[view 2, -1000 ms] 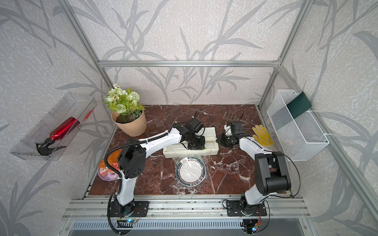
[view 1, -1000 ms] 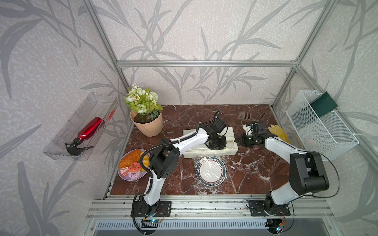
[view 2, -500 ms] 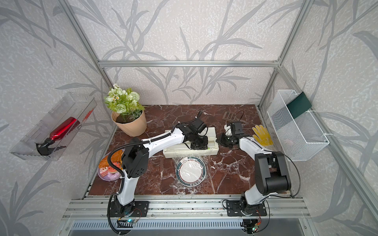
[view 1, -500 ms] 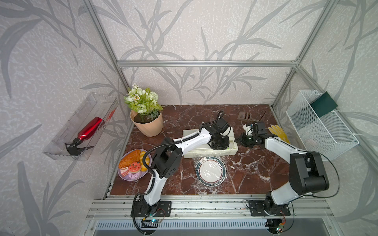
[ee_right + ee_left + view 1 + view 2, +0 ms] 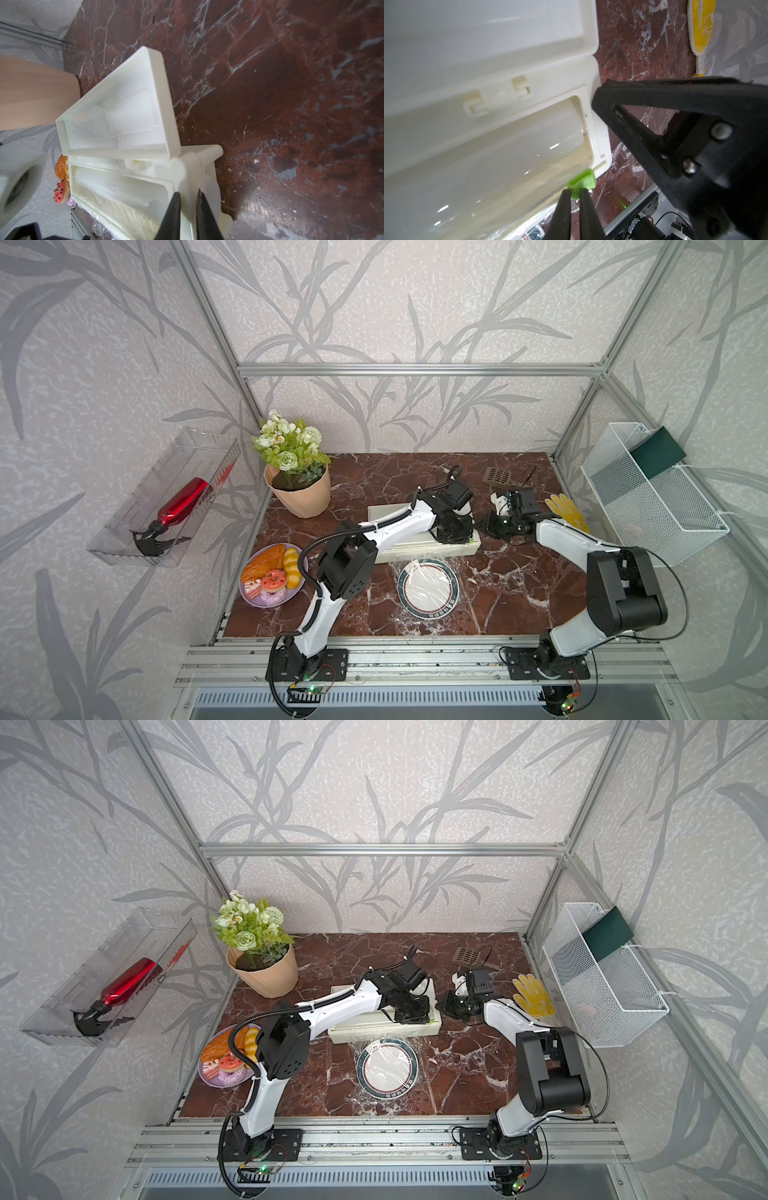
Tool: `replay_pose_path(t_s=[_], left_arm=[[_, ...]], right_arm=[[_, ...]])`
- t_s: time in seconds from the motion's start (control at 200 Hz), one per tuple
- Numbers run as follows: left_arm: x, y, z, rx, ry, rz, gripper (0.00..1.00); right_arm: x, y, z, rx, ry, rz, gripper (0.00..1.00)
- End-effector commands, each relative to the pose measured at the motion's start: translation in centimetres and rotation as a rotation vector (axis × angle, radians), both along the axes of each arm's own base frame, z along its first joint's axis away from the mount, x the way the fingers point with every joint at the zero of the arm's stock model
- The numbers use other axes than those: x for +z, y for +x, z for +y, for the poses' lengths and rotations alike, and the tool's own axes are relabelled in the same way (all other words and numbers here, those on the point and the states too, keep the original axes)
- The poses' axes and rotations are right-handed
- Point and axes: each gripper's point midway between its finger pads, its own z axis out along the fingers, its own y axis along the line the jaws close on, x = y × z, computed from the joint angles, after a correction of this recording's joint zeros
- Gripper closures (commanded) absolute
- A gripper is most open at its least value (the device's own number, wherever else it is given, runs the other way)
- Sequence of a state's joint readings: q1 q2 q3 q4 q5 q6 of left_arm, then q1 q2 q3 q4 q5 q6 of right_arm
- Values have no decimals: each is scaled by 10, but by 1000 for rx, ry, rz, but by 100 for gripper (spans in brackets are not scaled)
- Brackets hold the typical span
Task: Wrap the plate with plastic wrap
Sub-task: Tear off the plastic wrap from the plastic wrap cutting box.
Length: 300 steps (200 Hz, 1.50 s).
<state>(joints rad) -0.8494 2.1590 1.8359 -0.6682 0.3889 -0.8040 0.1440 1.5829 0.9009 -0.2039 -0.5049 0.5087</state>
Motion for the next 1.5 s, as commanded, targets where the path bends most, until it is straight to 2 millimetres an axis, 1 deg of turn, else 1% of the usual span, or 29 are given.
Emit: replay_pose_path(t_s=[0.0,0.125,0.235,0.635,0.8,0.885,0.96,1.035,1.105,1.19,1.315,1.36,1.43,1.465,1.494], left_arm=[[-5,0,-11,-14,-6,-2,88],[-6,2,-15,-16,-7,-1,88],[-5,2,-22,-23,-17,-2,88],[2,-4,-45,-59,-45,-2,88],[2,-5,-47,-60,-43,-6,88],[10,-3,-42,-61,-37,-28,88],[22,4,-33,-51,-26,-60,88],[39,15,-19,-26,-31,-93,86],[57,27,-3,1,-36,-130,83],[81,38,15,3,-29,-199,77],[112,51,50,25,-3,-268,71],[122,53,67,48,8,-292,70],[135,49,96,81,40,-340,69],[136,45,113,108,63,-352,70],[134,39,127,128,75,-351,72]], right_arm=[[-32,-36,11,45,5,170,84],[-32,-36,11,45,7,170,84],[-32,-36,11,41,8,171,84],[-34,-37,11,32,16,174,84],[-35,-37,11,28,16,174,84],[-32,-37,8,23,4,166,84],[-26,-35,2,6,-24,143,83],[-14,-33,-5,-16,-58,113,81],[-1,-30,-11,-39,-85,77,79],[15,-27,-17,-65,-112,35,76],[36,-27,-28,-93,-165,-19,70],[43,-28,-32,-102,-184,-34,69],[51,-34,-34,-100,-194,-54,69],[52,-39,-33,-96,-194,-56,69],[52,-43,-32,-88,-190,-56,70]])
